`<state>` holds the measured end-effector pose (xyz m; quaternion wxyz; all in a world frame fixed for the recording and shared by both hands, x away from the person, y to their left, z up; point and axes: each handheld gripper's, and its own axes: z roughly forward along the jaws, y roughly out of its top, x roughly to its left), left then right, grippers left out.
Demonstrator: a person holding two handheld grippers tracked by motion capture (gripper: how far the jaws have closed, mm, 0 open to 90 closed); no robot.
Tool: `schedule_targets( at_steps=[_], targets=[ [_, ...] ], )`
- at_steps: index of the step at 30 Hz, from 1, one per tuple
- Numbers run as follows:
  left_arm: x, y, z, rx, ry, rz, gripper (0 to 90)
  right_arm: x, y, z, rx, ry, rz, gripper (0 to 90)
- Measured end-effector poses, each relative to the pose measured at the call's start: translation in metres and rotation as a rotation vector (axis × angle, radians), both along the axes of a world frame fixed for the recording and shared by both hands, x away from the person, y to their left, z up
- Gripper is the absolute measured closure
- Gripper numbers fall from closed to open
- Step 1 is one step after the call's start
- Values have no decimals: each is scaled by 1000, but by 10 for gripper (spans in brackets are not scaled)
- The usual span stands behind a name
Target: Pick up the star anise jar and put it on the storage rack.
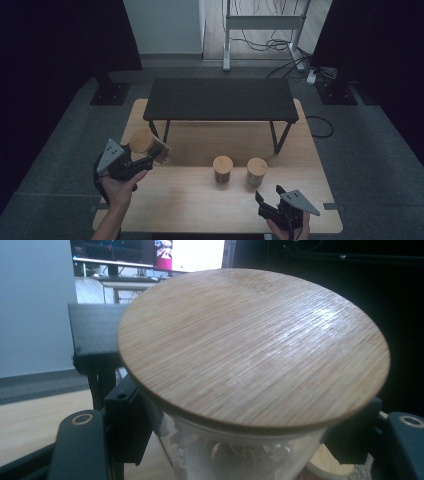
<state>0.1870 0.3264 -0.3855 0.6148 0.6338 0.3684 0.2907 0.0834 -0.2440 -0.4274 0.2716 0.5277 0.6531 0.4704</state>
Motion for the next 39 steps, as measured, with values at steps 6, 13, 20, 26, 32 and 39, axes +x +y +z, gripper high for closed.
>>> schedule_targets(
  at_steps=[6, 13, 20, 26, 32, 39],
  targets=[
    [6, -3, 10, -6, -27, -4, 274, 1, -1, 0, 2, 1, -2, 241],
    [15, -8, 18, -13, -49, -7, 274, 1, -3, 0, 2, -1, -5, 241],
    [27, -13, 24, -20, -55, -10, 274, 2, -5, -1, 4, 0, -15, 241],
    [36, -16, 25, -26, -54, -5, 274, 2, -6, -1, 1, -1, -11, 240],
    [46, -18, 28, -34, -56, 1, 274, 3, -8, -2, 5, 1, -8, 241],
    [56, -21, 33, -41, -66, 3, 274, 4, -9, -3, 10, 6, -4, 240]
  ],
)
